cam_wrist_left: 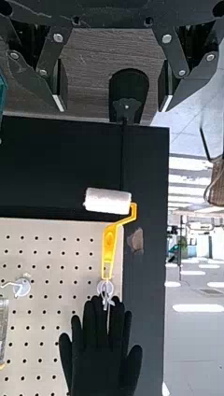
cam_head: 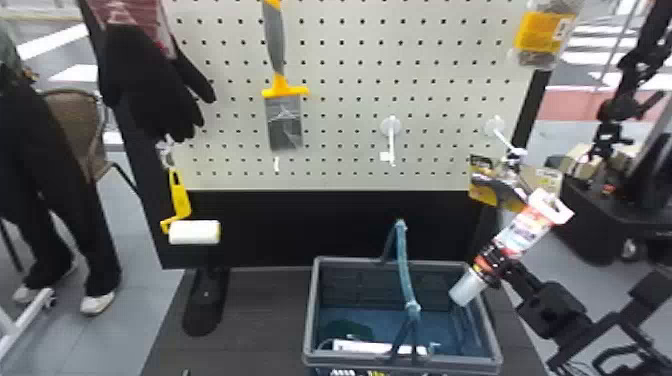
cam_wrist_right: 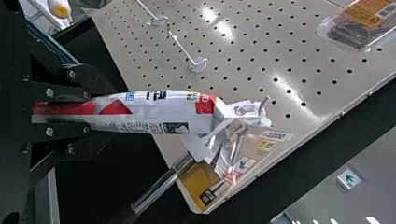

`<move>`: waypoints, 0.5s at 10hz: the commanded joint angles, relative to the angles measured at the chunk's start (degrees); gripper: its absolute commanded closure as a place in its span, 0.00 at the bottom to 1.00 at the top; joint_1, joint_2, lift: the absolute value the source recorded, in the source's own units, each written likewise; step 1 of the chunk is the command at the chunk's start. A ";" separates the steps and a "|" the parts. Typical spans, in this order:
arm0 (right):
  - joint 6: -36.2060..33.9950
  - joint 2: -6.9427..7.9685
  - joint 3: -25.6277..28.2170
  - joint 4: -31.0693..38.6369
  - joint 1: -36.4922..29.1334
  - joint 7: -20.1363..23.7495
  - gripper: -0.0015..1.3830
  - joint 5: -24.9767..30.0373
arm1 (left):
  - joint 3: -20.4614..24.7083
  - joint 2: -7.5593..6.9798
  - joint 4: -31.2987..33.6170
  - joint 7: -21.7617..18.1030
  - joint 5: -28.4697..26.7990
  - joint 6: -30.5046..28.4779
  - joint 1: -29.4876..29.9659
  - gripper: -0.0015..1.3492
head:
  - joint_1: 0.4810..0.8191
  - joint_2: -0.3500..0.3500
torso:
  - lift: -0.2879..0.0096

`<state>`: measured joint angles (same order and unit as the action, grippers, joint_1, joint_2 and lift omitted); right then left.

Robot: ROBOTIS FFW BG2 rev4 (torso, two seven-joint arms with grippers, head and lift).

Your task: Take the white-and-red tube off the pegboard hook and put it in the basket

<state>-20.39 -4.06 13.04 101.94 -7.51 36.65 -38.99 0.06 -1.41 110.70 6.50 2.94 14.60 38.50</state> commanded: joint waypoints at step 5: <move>0.00 -0.16 -6.53 -6.66 2.92 0.61 0.76 -1.53 | -0.15 0.18 -0.51 0.00 0.31 -0.10 -0.08 0.37 | 0.20 0.50 | 0.63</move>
<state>-20.39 -4.23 7.07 95.73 -4.96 37.29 -40.50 -0.03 -1.26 110.26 6.50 3.24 14.52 38.50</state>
